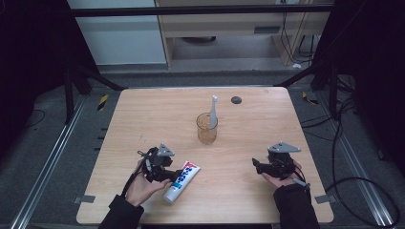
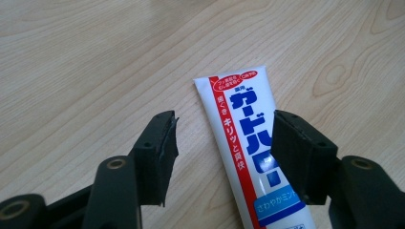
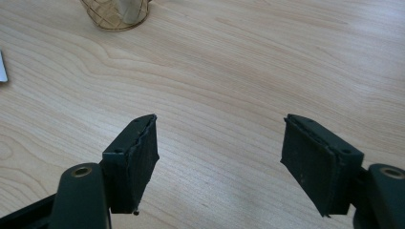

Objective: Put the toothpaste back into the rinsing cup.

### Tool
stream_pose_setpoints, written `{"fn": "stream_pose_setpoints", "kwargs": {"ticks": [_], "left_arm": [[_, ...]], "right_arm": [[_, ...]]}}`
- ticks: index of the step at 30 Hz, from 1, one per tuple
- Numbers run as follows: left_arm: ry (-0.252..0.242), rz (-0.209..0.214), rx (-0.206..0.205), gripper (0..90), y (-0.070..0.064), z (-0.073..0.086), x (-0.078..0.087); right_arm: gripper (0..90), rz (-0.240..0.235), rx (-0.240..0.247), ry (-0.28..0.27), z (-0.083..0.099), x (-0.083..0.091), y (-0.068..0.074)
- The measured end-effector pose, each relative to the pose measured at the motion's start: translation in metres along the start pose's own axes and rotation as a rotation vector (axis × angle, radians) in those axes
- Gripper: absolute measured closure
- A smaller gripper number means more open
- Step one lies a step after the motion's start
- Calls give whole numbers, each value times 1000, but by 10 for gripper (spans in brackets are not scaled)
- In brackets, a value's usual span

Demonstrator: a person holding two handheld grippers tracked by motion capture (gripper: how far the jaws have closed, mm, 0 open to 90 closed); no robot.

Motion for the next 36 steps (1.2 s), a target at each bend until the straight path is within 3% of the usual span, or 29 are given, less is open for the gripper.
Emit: {"fn": "stream_pose_setpoints", "kwargs": {"ticks": [8, 17, 36], "left_arm": [[8, -8, -13, 361, -10, 0, -1], [55, -12, -33, 342, -20, 0, -5], [147, -3, 3, 375, -22, 1, -28]], "right_arm": [[281, 7, 7, -2, 0, 0, -2], [281, 4, 4, 5, 0, 0, -1], [280, 9, 11, 9, 1, -3, -2]]}}
Point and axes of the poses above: each handheld gripper's, and its own axes: x roughly backward along the jaws, z roughly out of its underside, y roughly to its left, the point moved 4 cm from there along -x, roughly forward along the jaws, and after that the axes turned 8 degrees about z, right-handed, at the moved point
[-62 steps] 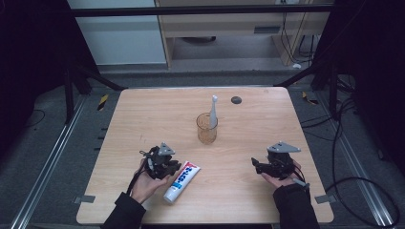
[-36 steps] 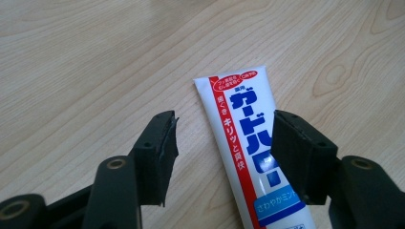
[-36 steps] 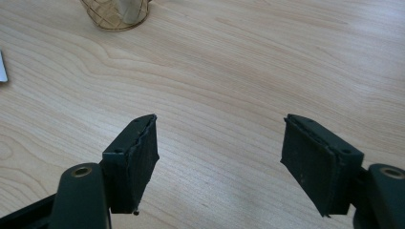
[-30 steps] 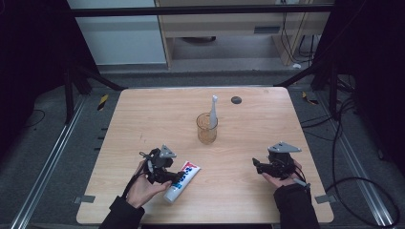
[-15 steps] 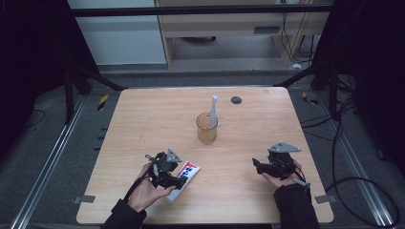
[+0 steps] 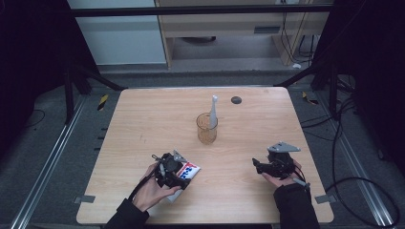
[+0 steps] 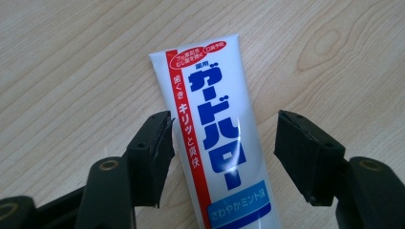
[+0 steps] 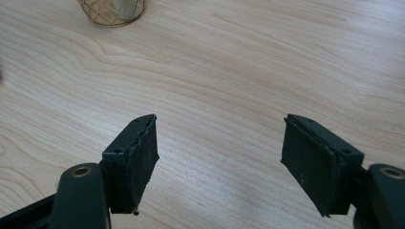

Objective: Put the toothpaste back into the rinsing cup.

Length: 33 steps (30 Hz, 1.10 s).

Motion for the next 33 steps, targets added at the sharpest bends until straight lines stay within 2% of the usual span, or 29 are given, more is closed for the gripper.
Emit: {"fn": "stream_pose_setpoints", "kwargs": {"ticks": [6, 15, 26, 33], "left_arm": [[34, 1, 7, 390, 2, 1, -7], [47, 12, 32, 389, 7, 1, -11], [66, 59, 73, 393, 11, 1, -19], [77, 47, 72, 438, 10, 1, -19]], "right_arm": [[280, -2, 2, 1, 0, -1, 1], [280, -7, -1, 6, 0, -1, 1], [280, -6, 0, 8, 0, -2, 1], [280, -6, -3, 8, 0, -3, 1]]}}
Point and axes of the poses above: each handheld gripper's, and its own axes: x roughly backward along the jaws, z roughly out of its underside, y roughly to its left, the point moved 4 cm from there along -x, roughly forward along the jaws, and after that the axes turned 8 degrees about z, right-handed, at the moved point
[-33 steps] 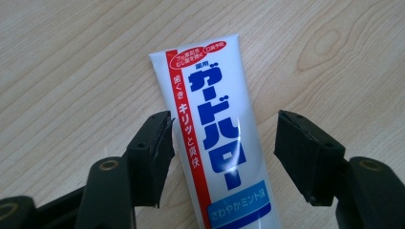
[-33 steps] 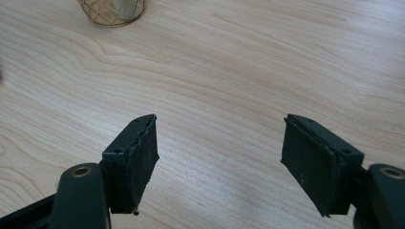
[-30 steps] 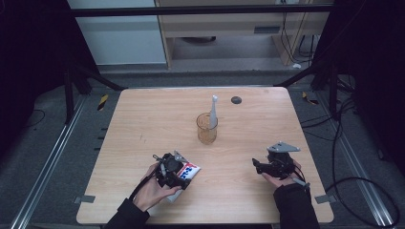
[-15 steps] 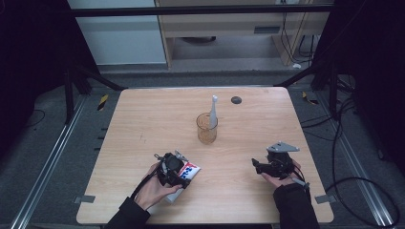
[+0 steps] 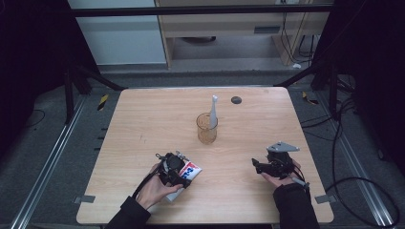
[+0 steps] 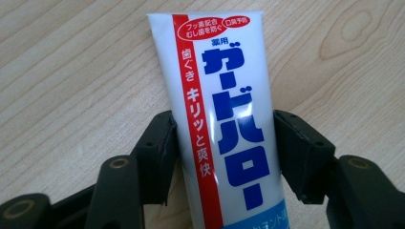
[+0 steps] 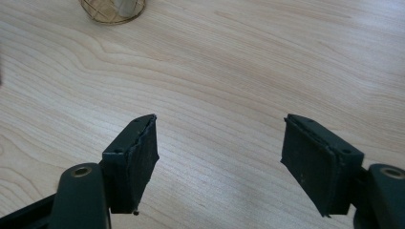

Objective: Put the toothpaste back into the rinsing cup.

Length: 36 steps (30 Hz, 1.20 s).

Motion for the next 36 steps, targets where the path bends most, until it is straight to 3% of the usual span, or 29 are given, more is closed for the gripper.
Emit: {"fn": "stream_pose_setpoints", "kwargs": {"ticks": [7, 14, 24, 36], "left_arm": [[-15, 10, 12, 554, -2, 1, 5], [-33, 13, -7, 640, -4, 3, 12], [-201, -17, -4, 672, 1, -2, 47], [-327, -80, 21, 679, 19, -9, 77]], "right_arm": [[280, 2, 5, 2, 0, -1, 0], [280, 5, 4, 2, 1, -1, -1], [278, 9, 3, -8, 0, 1, -2], [277, 24, 6, -17, 0, 1, -3]]}}
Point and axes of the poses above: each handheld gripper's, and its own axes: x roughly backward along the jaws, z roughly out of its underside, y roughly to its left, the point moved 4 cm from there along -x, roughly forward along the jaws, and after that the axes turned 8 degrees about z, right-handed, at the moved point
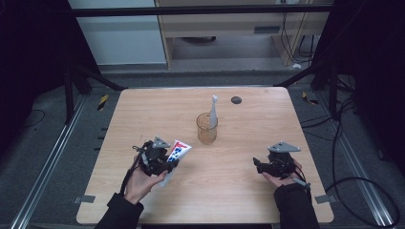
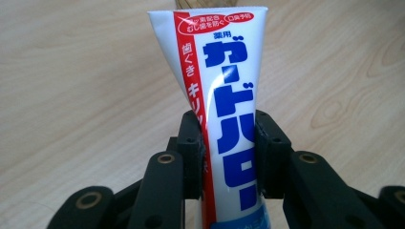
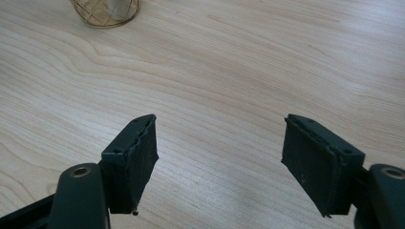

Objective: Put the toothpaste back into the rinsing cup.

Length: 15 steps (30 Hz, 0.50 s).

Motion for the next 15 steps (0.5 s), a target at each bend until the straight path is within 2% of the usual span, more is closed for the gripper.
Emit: {"fn": "stream_pose_setpoints", "kwargs": {"ticks": [7, 15], "left_arm": [[-120, -64, 5, 680, 14, -24, 13], [-234, -100, 14, 681, 22, -55, 19]], "right_arm": [[276, 4, -2, -2, 0, 0, -1], [276, 11, -6, -16, -1, 0, -3]]}}
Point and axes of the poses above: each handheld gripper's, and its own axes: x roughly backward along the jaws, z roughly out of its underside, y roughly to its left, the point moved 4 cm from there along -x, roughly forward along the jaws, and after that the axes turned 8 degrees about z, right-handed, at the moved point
